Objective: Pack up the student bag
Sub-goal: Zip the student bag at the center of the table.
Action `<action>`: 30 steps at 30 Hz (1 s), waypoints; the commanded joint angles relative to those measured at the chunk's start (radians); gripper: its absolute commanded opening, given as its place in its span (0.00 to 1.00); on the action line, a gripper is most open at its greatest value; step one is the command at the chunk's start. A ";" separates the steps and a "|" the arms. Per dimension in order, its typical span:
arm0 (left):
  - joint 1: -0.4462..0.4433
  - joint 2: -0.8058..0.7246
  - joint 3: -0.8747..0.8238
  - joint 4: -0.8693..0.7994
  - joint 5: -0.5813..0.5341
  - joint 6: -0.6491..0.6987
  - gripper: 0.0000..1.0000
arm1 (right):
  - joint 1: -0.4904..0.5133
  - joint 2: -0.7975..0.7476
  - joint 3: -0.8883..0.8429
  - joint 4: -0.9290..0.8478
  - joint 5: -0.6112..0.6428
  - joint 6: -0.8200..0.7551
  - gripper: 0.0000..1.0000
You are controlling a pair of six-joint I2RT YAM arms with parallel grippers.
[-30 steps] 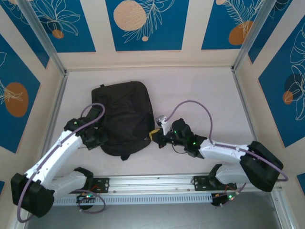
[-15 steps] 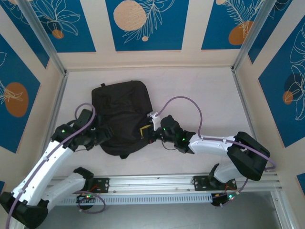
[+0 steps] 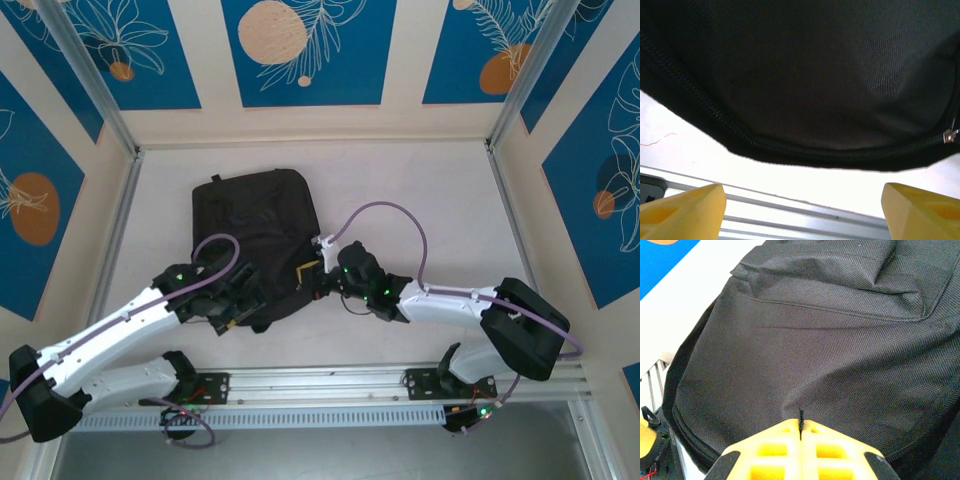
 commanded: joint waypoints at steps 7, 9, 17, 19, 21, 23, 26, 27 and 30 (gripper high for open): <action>0.007 0.065 -0.014 0.058 -0.068 -0.057 0.76 | 0.045 -0.044 0.025 -0.051 0.075 -0.178 0.00; 0.011 0.077 -0.020 0.074 -0.063 -0.049 0.72 | 0.063 -0.049 0.025 -0.070 0.113 -0.252 0.00; 0.012 0.096 -0.044 0.110 -0.043 -0.027 0.38 | 0.108 -0.044 0.041 -0.127 0.184 -0.550 0.00; 0.012 0.086 -0.049 0.107 -0.045 -0.027 0.25 | 0.108 -0.046 0.040 -0.120 0.194 -0.595 0.00; 0.012 0.072 -0.052 0.105 -0.044 -0.024 0.14 | 0.103 -0.044 0.041 -0.117 0.203 -0.625 0.00; 0.012 0.057 -0.054 0.099 -0.043 -0.017 0.04 | 0.096 -0.043 0.044 -0.118 0.210 -0.645 0.00; 0.013 0.040 -0.058 0.086 -0.048 -0.006 0.00 | 0.082 -0.047 0.044 -0.118 0.220 -0.648 0.00; 0.013 0.035 -0.061 0.084 -0.048 -0.002 0.00 | 0.077 -0.049 0.043 -0.117 0.224 -0.645 0.00; 0.012 0.021 -0.076 0.087 -0.035 0.006 0.00 | 0.052 -0.057 0.035 -0.111 0.234 -0.626 0.00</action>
